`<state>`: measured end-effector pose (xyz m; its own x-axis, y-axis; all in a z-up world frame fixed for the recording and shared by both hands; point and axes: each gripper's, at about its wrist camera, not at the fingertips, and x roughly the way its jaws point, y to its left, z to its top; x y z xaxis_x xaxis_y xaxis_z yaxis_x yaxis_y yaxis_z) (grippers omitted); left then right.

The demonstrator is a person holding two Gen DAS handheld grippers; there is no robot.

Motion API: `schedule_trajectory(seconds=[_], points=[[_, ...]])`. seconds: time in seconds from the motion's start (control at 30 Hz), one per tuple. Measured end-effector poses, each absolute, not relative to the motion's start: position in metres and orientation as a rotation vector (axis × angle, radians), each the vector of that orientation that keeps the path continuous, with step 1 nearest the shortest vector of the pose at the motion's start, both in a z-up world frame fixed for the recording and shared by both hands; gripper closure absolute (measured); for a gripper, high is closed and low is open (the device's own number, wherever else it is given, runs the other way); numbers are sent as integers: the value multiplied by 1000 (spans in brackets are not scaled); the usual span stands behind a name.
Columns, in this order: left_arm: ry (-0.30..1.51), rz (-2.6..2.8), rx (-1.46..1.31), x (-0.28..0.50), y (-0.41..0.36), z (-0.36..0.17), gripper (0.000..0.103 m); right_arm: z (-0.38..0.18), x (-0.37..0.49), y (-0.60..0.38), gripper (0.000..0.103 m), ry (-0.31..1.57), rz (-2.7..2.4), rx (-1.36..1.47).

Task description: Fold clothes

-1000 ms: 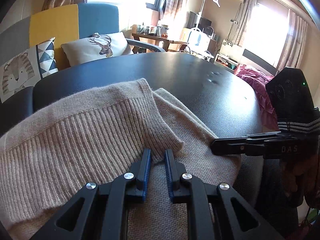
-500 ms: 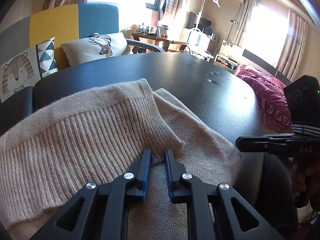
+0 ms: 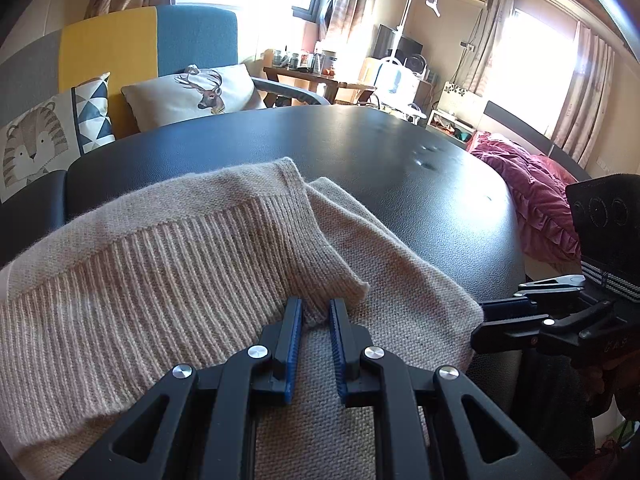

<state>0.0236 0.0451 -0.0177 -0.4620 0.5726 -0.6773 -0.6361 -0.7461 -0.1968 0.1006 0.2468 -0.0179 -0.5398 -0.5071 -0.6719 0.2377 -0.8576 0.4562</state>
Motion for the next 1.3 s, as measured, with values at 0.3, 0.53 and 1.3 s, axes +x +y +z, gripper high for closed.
schedule_trajectory(seconds=[0.3,0.53,1.3], points=[[97,2202,-983,22,42,-17,89,-16,94,227,96,-181,-2360,1296],[95,2200,-983,22,42,-17,89,-7,94,221,101,68,-2431,1401],[90,2199,-983,23,42,-18,89,-7,48,279,67,-625,-2184,1050]])
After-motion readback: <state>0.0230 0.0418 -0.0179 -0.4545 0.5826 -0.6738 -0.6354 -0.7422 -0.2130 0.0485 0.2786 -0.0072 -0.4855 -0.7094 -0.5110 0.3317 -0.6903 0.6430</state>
